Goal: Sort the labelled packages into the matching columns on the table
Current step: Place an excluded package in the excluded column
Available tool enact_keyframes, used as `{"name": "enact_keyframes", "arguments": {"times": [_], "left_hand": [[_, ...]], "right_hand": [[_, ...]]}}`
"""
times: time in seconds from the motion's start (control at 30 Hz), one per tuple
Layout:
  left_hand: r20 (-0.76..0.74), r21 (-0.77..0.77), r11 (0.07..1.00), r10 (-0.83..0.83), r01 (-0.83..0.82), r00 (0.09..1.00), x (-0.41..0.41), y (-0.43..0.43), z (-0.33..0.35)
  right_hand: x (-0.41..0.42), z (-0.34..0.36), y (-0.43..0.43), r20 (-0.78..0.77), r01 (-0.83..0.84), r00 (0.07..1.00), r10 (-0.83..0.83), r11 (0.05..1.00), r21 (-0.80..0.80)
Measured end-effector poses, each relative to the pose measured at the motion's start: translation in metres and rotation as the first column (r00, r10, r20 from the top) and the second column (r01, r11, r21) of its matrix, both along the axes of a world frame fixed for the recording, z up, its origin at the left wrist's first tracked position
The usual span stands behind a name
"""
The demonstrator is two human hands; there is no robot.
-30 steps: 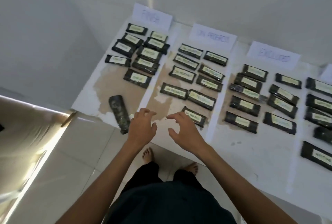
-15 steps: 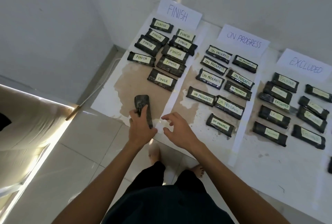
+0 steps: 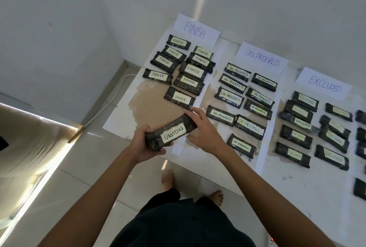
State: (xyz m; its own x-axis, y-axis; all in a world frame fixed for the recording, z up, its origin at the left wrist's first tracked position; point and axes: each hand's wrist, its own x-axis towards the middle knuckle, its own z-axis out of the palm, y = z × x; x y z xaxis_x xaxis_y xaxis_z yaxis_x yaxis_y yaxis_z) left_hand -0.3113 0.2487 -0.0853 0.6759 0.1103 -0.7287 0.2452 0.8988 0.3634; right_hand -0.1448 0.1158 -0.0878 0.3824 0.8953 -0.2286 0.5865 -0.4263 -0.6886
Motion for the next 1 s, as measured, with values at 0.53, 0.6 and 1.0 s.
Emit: {"name": "enact_keyframes", "arguments": {"times": [0.53, 0.6, 1.0], "left_hand": [[0.020, 0.437, 0.898, 0.036, -0.041, 0.999, 0.029, -0.036, -0.016], [0.030, 0.437, 0.895, 0.083, -0.088, 0.996, 0.039, -0.057, -0.016], [-0.112, 0.588, 0.739, -0.327, 0.328, 0.938, 0.115, -0.132, 0.012]], "right_hand": [[-0.006, 0.009, -0.062, 0.028, 0.349, 0.937, -0.349, 0.937, -0.028], [-0.014, 0.009, -0.070, 0.000, 0.407, 0.913, -0.407, 0.912, -0.047], [0.011, 0.037, -0.141, -0.396, 0.638, 0.676, -0.622, 0.763, -0.109]]}}
